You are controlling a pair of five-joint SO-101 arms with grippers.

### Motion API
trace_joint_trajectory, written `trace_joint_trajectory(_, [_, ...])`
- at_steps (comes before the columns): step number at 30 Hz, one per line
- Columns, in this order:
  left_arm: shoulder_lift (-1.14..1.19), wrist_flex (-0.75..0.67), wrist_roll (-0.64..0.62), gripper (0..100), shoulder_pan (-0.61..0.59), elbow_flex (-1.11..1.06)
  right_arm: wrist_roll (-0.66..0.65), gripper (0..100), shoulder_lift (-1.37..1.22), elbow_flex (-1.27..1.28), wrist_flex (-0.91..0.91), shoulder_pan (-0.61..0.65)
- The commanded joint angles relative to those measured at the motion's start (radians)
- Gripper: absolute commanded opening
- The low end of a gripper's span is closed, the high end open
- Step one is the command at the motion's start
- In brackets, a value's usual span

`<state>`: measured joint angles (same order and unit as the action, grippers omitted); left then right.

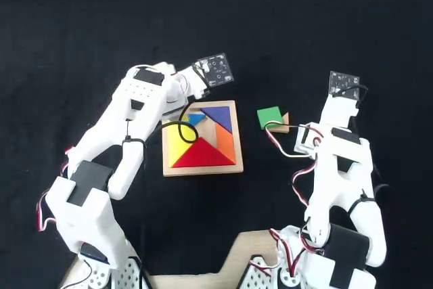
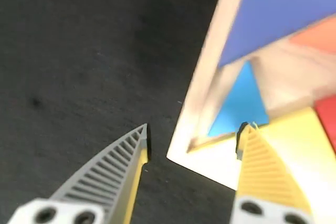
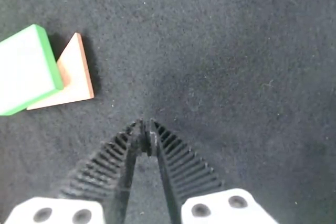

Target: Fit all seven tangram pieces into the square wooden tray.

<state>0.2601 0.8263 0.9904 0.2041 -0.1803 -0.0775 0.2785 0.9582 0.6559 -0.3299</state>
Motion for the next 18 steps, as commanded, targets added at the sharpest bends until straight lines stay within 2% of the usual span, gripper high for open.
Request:
trace_joint_trajectory(1, [-0.032,0.023,-0.018,27,0.022,0.024,0.000,1.1,0.002,-0.059,-0.018,0.014])
trace_joint_trajectory(5, [-0.094,0.021,-0.109,27,0.090,-0.002,0.000,1.1,0.002,-0.059,-0.018,0.014])
trace_joint_trajectory(11, [-0.063,-0.143,-0.100,27,0.099,-0.077,0.000,1.1,0.002,-0.059,-0.018,0.014])
trace_joint_trajectory(18, [0.017,-0.161,-0.071,27,0.050,-0.038,0.000,1.1,0.002,-0.059,-0.018,0.014])
